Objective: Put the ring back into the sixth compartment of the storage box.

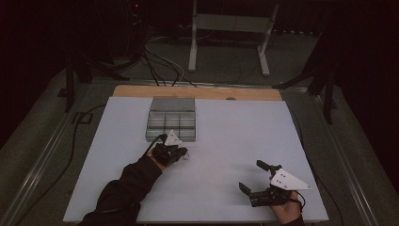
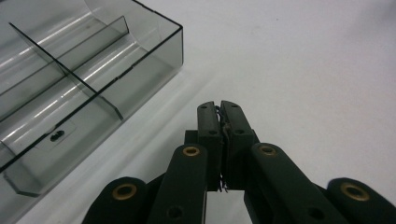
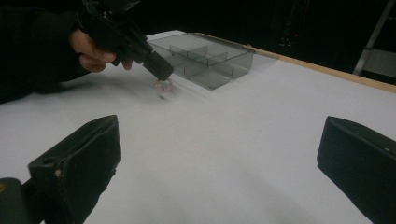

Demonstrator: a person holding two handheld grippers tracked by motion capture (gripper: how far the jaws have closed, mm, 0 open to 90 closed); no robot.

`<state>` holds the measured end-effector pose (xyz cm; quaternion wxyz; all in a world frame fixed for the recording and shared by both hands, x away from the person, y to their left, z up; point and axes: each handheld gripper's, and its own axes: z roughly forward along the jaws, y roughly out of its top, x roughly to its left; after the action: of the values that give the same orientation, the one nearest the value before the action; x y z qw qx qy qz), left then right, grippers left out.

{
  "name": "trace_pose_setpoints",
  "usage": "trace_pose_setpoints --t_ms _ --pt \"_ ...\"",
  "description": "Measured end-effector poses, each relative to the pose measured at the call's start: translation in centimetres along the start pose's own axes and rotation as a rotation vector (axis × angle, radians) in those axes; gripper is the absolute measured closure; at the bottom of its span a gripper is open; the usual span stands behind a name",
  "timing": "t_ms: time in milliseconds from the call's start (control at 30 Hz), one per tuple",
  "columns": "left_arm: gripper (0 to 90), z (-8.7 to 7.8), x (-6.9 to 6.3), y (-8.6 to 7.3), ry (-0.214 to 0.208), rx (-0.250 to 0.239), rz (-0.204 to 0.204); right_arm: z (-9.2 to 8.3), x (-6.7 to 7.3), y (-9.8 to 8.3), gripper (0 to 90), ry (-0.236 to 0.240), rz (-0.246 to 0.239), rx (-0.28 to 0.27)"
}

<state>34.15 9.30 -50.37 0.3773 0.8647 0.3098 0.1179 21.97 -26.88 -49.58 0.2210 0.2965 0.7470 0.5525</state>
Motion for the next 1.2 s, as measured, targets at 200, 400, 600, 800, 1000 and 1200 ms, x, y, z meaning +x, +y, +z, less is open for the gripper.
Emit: trace_pose_setpoints --t_ms 200,400,600,800,1000,1200 --pt "89.7 -0.2 0.1 0.1 0.002 -0.009 0.004 0.0 0.0 0.0 0.0 0.001 0.0 0.0" --pt "89.7 -0.7 0.3 0.4 0.003 -0.021 0.003 0.0 0.0 0.0 0.0 -0.001 0.0 0.0" --pt "89.7 -1.0 0.5 0.7 0.006 -0.03 0.004 -0.1 0.0 0.0 0.0 -0.002 0.0 -0.002" --pt "89.7 -1.1 0.7 1.0 0.006 -0.039 0.001 -0.1 0.0 0.0 0.0 -0.005 0.0 -0.001" --pt "89.7 -1.2 0.9 1.5 0.005 -0.051 0.004 -0.1 -0.1 0.0 0.0 -0.006 0.001 -0.002" --pt "89.6 -1.4 1.2 2.4 0.014 -0.08 0.002 0.0 0.0 0.0 0.0 -0.009 -0.001 0.001"
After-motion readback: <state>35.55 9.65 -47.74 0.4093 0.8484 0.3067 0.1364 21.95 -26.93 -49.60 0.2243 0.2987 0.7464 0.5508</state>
